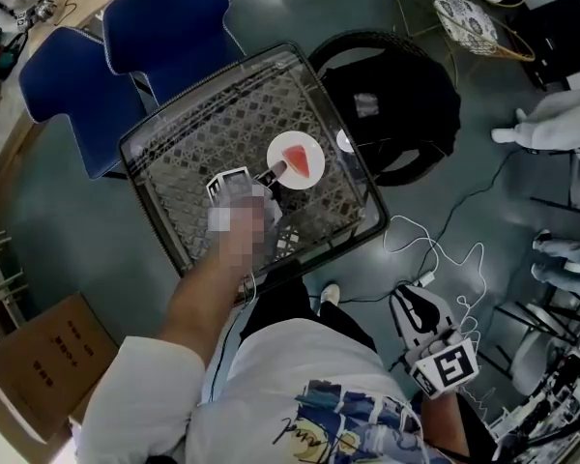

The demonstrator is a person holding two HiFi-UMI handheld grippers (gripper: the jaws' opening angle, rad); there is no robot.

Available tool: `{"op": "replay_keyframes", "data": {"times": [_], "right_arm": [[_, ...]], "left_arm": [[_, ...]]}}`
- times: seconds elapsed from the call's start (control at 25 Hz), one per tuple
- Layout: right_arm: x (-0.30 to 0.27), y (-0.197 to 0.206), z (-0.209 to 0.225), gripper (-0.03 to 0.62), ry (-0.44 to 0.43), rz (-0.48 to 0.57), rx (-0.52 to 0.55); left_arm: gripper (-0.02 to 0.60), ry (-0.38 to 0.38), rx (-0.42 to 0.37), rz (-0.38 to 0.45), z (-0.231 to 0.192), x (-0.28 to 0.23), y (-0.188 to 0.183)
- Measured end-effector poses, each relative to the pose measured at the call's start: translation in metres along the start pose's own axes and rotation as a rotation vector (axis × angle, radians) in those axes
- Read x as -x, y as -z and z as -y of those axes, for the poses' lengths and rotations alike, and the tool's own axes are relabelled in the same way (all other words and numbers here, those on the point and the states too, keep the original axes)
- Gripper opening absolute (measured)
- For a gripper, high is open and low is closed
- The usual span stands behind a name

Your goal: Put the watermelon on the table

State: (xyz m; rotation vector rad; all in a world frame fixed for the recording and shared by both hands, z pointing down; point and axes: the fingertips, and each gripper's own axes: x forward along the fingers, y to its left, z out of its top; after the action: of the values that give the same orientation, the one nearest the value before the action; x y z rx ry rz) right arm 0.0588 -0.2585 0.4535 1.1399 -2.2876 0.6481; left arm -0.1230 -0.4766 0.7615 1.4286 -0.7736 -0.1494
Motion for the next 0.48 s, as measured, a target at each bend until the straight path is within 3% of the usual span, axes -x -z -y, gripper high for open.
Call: {"op": "replay_keyframes", "data": {"times": [0.16,0.32,0.48], "right_arm": [[-0.001,0.002,0.001,0.06,-0.002,-0.004,-0.008],[-0.002,0.0,-0.001,0.06,0.0,0.002,0.004],[0.0,0.001,-0.003,0.06,-0.002,0.002,0.007]], "left_arm": [[0.028,-0.061,-0.044,-0.024,-0.006,0.0,0.001],[0.032,-0.188,-0.149,-0.095,-0.016,0.0,0.004],[0.055,-0.262,-0.228,-0.118,-0.018,0.001,0.003]]}}
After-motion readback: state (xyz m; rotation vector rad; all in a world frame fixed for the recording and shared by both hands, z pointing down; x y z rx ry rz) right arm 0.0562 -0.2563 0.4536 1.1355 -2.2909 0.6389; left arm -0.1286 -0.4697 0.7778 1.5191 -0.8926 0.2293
